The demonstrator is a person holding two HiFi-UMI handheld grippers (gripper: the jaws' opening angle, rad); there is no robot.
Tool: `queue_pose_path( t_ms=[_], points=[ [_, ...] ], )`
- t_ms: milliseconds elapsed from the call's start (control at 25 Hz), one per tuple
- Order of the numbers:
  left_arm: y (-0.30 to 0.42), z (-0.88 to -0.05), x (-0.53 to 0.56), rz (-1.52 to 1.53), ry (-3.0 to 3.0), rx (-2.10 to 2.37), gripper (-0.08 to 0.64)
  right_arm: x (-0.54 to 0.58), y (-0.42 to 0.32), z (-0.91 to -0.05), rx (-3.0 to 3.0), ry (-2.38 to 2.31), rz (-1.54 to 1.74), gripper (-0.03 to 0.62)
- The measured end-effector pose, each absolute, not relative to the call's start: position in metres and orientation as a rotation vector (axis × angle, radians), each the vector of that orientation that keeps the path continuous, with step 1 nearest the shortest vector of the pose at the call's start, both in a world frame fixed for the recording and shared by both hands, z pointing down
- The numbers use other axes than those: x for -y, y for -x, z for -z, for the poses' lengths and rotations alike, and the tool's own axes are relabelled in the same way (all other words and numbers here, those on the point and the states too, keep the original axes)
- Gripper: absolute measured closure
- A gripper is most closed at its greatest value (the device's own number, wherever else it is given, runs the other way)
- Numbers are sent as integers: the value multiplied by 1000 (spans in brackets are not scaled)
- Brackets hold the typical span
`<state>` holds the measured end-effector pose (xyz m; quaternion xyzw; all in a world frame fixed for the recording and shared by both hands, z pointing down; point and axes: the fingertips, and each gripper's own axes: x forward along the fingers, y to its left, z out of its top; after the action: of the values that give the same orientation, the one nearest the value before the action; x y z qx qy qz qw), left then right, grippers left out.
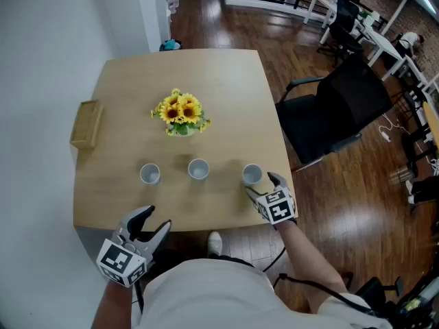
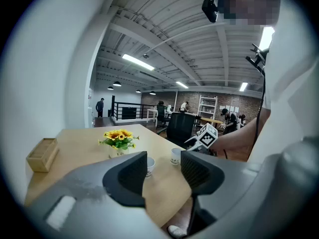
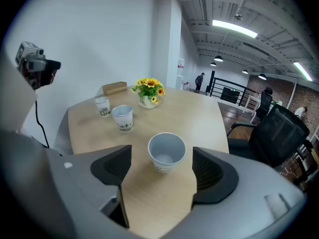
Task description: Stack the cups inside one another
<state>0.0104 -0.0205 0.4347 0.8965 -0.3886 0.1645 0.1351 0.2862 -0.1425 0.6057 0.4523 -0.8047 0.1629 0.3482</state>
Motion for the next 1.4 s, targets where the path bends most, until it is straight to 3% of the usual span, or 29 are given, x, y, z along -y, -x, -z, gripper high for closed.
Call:
queue_pose_path(
  t_ms=[280, 520, 920, 1400],
  points=[
    [-3, -441, 47, -502, -2579, 1097, 336, 177, -295, -656, 2007, -1142, -512, 215],
    [19, -439, 60, -492, -2582, 1087, 336, 176, -288, -636, 2000, -1194, -525, 242],
    [60, -438, 70, -415, -2610, 1048, 336, 187, -182, -531, 2224, -1179, -400, 245],
    [125, -443, 60, -390, -2597, 1052, 336, 194, -107, -543, 2305, -1201, -418, 245]
  ],
)
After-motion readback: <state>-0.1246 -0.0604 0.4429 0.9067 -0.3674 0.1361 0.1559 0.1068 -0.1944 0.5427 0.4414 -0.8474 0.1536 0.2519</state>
